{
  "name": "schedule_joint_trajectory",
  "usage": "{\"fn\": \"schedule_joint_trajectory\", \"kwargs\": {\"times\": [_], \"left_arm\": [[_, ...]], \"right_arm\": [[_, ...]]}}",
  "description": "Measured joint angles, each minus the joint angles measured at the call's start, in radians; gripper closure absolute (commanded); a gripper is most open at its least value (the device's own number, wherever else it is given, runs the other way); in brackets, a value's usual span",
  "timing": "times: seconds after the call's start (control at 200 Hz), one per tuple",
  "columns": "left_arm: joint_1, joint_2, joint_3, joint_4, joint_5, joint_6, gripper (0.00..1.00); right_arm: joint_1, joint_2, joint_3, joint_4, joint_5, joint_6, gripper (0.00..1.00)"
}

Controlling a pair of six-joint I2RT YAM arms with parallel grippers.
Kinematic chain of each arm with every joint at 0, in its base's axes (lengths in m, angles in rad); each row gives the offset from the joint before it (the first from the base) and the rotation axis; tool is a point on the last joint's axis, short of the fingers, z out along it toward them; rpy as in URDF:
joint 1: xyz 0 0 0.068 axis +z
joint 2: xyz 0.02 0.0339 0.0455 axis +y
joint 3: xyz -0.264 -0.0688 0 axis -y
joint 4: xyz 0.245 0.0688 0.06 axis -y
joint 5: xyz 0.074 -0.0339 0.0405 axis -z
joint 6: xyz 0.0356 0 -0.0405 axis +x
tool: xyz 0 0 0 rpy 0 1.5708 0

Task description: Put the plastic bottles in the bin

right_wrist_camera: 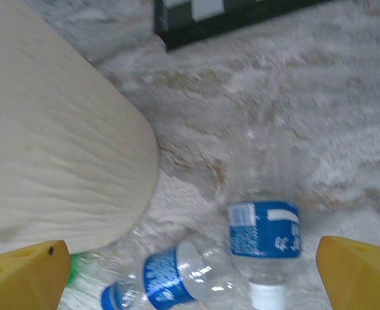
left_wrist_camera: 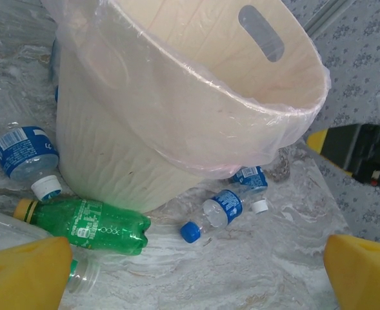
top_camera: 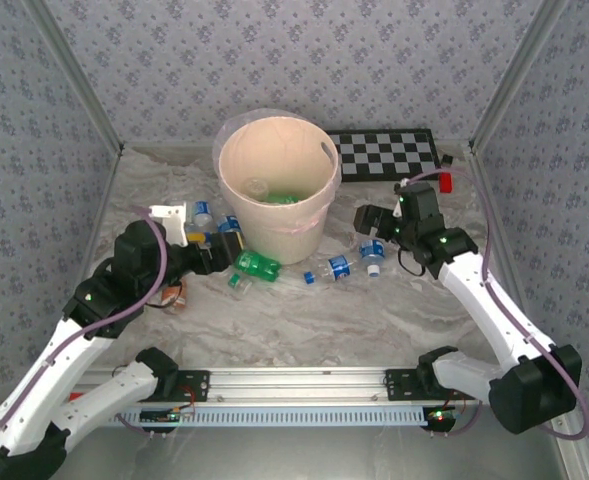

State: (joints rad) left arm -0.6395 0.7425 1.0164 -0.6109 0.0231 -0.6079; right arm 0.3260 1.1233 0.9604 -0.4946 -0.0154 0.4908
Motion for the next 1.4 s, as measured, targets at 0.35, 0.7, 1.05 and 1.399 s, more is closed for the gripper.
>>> {"fn": "schedule_joint_trajectory", "kwargs": {"times": [0.35, 0.7, 1.05, 1.399], "left_arm": [[-0.174, 0.072, -0.023, 0.089, -0.005, -0.01, 0.0], [-0.266, 0.107, -0.034, 0.099, -0.072, -0.011, 0.0], [-0.266, 0.109, -0.041, 0.099, -0.097, -0.01, 0.0], [-0.266, 0.111, -0.041, 0.092, -0.12, -0.01, 0.0]], "right_arm": [[-0.077, 0.174, -0.069, 0.039, -0.03, -0.005, 0.01], [-0.11, 0.389, -0.034, 0.11, -0.071, -0.013, 0.08], [-0.129, 0.521, 0.024, 0.126, -0.074, -0.012, 0.19], [-0.204, 0.515, -0.037, 0.159, -0.056, -0.005, 0.24]]}}
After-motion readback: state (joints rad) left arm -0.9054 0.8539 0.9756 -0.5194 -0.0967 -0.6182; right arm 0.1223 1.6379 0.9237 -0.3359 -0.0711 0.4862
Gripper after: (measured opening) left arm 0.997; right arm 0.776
